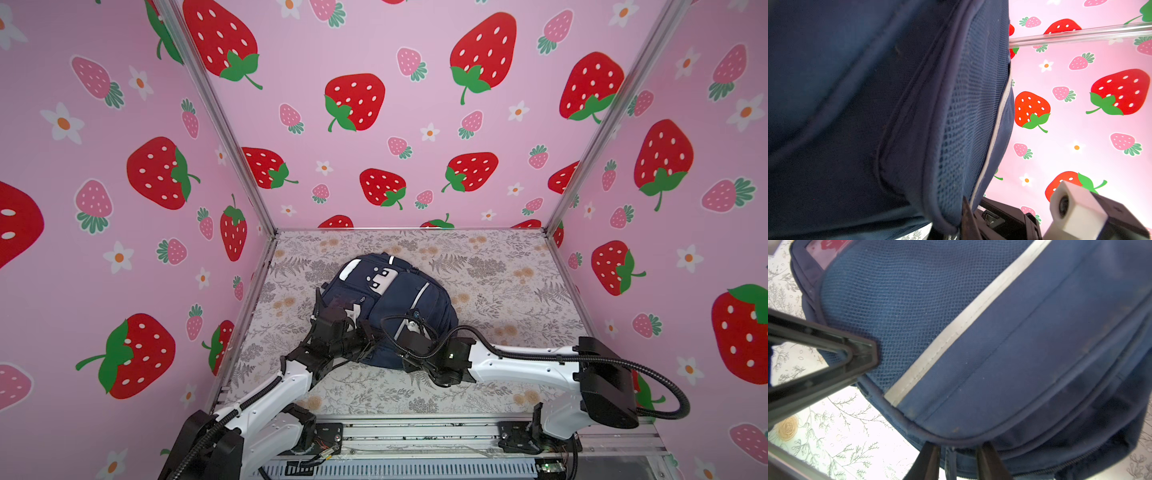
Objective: Pack the student bag
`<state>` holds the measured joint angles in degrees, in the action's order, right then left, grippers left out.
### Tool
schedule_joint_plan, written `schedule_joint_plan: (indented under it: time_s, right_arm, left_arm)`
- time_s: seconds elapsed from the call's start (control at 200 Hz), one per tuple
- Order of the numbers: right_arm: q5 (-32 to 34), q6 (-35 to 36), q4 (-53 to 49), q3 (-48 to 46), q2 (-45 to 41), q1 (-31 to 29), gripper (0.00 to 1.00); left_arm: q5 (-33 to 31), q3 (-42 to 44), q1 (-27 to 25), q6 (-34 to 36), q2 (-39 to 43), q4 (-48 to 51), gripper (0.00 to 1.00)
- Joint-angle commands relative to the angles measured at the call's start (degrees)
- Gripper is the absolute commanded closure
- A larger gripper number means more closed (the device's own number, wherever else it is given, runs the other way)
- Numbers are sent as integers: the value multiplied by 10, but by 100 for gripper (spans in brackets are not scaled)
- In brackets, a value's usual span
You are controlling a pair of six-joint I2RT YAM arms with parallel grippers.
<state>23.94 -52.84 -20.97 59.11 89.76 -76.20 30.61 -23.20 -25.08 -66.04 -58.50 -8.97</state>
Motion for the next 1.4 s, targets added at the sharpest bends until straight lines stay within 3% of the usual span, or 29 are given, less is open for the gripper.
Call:
schedule_joint_plan:
  time_s: [0.0,0.205,0.265,0.485,0.695,0.98,1.1,1.271,1.396]
  right_arm:
    - [-21,4,4,-8,7,3,75]
    - [-31,3,12,-24,-8,2,81]
    - [-36,3,17,-28,-12,0,82]
    - [-16,-3,-12,-36,-24,1,100]
    - [23,21,-55,-49,-72,35,100]
    - [36,129,-32,-94,-140,184,100]
    - [45,138,-36,-113,-161,246,100]
    - [37,120,-56,-145,-216,249,100]
    - [30,104,-78,-166,-243,216,100]
  left_arm:
    - [18,-41,0,13,15,-38,93]
    - [11,-49,2,24,14,-14,93]
    - [9,-51,3,25,13,-11,98]
    - [3,-58,6,33,14,13,100]
    - [-20,-76,12,61,16,80,100]
    - [-43,-82,18,88,17,141,100]
    - [-50,-85,42,101,21,172,100]
    - [-50,-110,104,133,-8,199,100]
    - [-50,-136,144,142,-66,189,100]
